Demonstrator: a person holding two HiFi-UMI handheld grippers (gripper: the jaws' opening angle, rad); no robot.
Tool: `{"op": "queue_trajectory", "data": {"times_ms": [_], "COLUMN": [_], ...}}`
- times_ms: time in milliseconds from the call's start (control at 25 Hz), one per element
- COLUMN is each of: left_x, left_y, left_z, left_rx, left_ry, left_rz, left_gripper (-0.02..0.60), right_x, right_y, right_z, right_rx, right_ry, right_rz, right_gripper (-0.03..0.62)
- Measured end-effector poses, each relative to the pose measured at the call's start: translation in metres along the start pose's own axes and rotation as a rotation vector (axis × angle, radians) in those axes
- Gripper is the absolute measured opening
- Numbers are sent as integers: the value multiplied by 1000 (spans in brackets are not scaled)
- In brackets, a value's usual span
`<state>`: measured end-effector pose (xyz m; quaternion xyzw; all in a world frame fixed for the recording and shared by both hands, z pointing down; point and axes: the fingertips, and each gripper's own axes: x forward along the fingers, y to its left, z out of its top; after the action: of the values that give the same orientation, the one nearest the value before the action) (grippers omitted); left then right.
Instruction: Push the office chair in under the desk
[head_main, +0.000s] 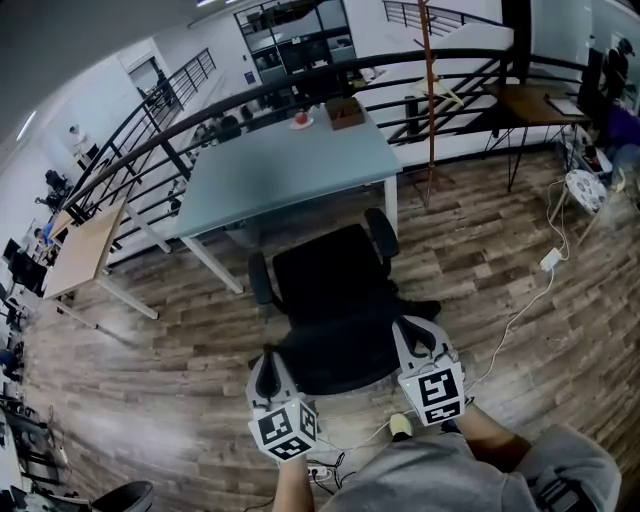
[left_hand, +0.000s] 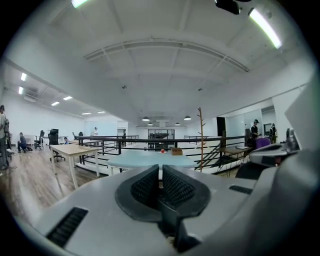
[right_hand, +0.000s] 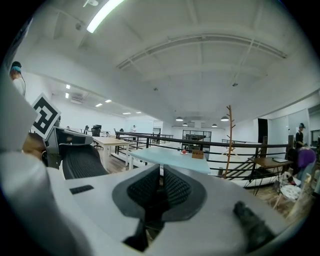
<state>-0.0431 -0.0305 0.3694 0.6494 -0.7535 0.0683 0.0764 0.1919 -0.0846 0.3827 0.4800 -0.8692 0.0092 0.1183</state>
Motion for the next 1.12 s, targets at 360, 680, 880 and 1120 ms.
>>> {"op": "queue_trajectory", "data": {"times_ms": [360, 680, 880, 1120], "left_x": [30, 60, 76, 103], "left_y": [18, 49, 66, 94], "left_z": [2, 10, 16, 21], "left_rx": [-9, 17, 19, 1], "left_ry": [-7, -18, -28, -23], "left_rz": [41, 40, 28, 9], "left_gripper": [32, 32, 33, 32], "right_x": [29, 59, 78, 107], "right_y": [9, 29, 36, 55], "right_z": [4, 16, 23, 30], "right_rx": [-23, -9, -4, -4], "right_ry": [-25, -44, -44, -23], "right_rz": [46, 67, 39, 36], "right_gripper": [37, 37, 37, 37]}}
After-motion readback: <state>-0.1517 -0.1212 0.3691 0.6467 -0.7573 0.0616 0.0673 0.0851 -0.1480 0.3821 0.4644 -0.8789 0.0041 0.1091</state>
